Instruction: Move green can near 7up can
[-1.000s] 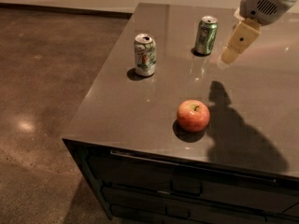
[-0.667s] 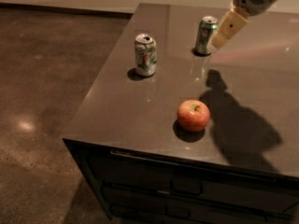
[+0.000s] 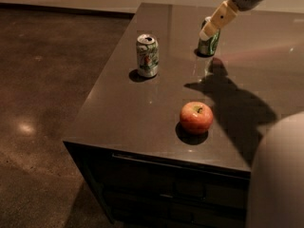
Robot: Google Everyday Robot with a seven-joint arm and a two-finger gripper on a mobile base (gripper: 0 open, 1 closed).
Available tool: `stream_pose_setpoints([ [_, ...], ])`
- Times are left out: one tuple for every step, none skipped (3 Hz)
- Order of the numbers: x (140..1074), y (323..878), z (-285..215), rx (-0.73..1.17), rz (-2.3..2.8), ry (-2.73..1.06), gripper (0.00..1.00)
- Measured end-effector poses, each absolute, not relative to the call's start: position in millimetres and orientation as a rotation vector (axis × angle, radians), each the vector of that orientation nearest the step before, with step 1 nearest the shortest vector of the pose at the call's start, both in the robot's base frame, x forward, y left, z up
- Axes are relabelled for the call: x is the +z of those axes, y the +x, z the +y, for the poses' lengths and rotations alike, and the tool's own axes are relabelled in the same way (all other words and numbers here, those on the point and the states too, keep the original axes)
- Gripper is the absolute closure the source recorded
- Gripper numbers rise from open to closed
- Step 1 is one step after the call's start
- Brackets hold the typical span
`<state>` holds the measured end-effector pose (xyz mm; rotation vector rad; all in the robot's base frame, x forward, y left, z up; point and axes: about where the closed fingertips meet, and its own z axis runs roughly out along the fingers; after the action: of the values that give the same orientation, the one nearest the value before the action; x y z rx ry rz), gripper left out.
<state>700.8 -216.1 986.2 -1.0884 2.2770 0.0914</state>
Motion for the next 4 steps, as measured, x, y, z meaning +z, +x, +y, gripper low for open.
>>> stream_pose_setpoints([
  [973.5,725.9,-221.3,0.123,2.305,-0.984,0.0],
  [960.8,747.5,-227.1,0.144,2.334,-0.864,0.0],
  [954.6,764.2,-233.3,0.158,2.334,-0.764,0.0],
  [952.9,781.6,-233.5,0.164,2.305,-0.698,0.0],
])
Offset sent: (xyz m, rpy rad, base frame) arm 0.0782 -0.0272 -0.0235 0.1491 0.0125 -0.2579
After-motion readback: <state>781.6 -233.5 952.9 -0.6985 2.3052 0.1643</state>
